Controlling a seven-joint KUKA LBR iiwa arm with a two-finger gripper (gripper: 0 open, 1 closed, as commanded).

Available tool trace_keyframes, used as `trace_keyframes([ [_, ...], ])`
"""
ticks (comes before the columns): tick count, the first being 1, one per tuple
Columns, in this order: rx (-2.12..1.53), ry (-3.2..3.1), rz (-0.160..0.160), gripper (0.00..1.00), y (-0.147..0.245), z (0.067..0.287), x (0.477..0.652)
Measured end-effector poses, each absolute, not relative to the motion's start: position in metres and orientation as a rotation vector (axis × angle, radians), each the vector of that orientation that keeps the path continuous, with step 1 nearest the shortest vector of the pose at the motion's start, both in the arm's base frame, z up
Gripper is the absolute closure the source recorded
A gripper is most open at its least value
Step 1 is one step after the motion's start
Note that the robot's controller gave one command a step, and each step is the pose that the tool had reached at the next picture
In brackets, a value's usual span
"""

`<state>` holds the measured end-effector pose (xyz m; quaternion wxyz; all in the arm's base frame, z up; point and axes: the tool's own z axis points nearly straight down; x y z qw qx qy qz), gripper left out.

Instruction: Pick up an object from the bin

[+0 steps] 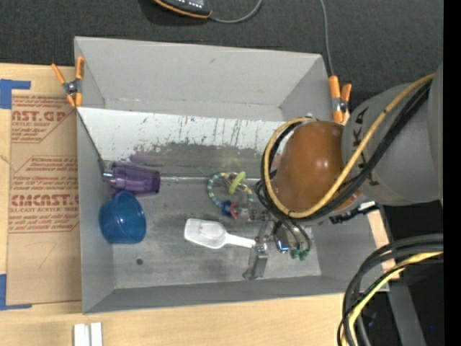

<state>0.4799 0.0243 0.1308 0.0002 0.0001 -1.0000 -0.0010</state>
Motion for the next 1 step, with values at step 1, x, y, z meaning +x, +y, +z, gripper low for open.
trace_keyframes([
  [1, 0.000, -3.141, -0.003, 0.00, 0.0243, 0.1308, 0.4799],
])
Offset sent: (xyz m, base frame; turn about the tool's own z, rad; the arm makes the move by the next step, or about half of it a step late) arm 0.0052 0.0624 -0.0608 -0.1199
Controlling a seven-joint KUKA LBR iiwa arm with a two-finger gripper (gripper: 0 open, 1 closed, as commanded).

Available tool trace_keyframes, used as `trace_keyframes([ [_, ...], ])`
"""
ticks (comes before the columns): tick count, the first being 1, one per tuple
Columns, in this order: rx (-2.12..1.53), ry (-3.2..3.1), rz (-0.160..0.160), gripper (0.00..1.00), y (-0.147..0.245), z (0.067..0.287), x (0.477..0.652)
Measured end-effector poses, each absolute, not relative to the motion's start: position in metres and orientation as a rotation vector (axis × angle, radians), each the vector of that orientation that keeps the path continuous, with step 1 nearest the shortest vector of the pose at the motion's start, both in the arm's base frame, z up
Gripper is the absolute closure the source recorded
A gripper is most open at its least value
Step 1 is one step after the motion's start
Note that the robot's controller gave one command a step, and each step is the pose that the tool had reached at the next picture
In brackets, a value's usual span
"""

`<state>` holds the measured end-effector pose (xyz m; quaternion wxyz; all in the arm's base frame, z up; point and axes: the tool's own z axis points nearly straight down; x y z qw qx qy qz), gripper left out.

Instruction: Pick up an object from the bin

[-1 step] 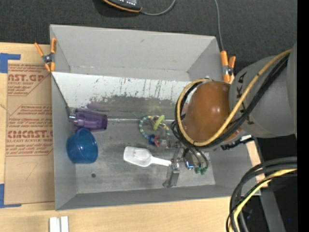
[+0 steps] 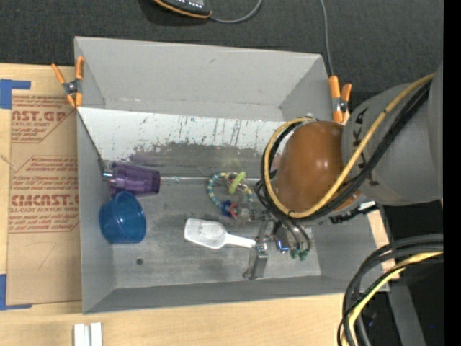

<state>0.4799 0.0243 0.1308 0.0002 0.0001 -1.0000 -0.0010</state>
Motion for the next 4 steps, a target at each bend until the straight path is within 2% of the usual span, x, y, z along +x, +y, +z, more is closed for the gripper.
trace_keyframes([
  [1, 0.012, -3.145, -0.002, 0.00, 0.028, 0.127, 0.481],
  [2, 0.293, -3.130, -0.003, 1.00, 0.015, 0.150, 0.479],
  [3, 0.293, -3.130, -0.004, 1.00, 0.015, 0.150, 0.479],
  [4, 0.320, -3.133, -0.009, 1.00, 0.088, 0.091, 0.551],
])
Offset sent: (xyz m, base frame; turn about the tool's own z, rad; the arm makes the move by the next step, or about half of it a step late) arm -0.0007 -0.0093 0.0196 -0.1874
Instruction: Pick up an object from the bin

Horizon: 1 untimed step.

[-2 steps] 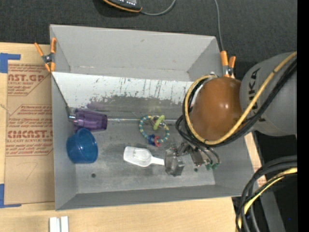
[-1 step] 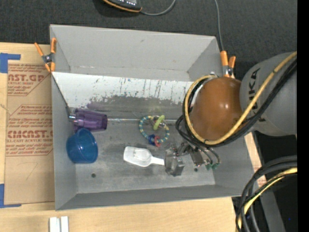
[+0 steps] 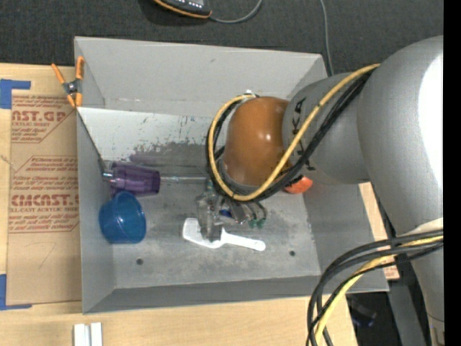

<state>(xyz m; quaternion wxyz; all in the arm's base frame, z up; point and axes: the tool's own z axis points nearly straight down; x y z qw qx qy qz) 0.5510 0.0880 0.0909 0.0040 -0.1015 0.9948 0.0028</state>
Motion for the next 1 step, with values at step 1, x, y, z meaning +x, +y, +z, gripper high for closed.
trace_keyframes([
  [1, -0.321, 3.117, 0.012, 1.00, 0.0861, 0.0925, 0.5465],
])
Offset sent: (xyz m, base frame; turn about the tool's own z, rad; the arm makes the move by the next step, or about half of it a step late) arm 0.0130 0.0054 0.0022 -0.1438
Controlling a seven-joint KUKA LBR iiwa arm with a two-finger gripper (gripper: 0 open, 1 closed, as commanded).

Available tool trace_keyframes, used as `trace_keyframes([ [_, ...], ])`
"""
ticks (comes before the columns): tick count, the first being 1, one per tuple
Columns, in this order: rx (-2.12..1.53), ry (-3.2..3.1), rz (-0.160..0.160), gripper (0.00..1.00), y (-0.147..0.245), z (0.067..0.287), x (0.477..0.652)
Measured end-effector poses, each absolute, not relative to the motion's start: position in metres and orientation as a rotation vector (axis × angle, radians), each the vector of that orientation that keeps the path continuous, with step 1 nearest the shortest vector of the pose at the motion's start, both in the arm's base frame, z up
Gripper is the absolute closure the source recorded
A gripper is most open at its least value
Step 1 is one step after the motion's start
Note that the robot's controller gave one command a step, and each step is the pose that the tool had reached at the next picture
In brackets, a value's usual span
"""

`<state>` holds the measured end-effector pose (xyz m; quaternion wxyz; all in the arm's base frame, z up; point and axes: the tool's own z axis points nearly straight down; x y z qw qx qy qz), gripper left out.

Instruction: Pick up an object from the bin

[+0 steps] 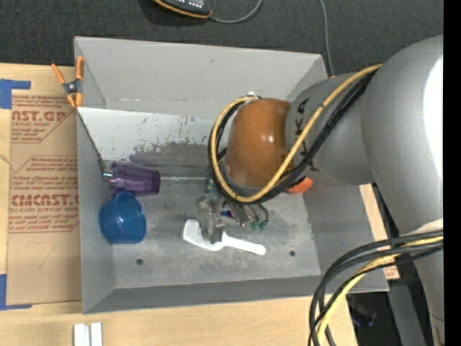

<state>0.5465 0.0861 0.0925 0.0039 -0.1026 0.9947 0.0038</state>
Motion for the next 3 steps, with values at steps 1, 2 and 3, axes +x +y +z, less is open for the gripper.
trace_keyframes([
  [1, -0.332, 3.116, 0.010, 1.00, 0.081, 0.095, 0.541],
  [2, -0.347, 3.110, 0.011, 0.00, 0.064, 0.108, 0.580],
  [3, -0.347, 3.111, 0.012, 0.00, 0.064, 0.107, 0.580],
])
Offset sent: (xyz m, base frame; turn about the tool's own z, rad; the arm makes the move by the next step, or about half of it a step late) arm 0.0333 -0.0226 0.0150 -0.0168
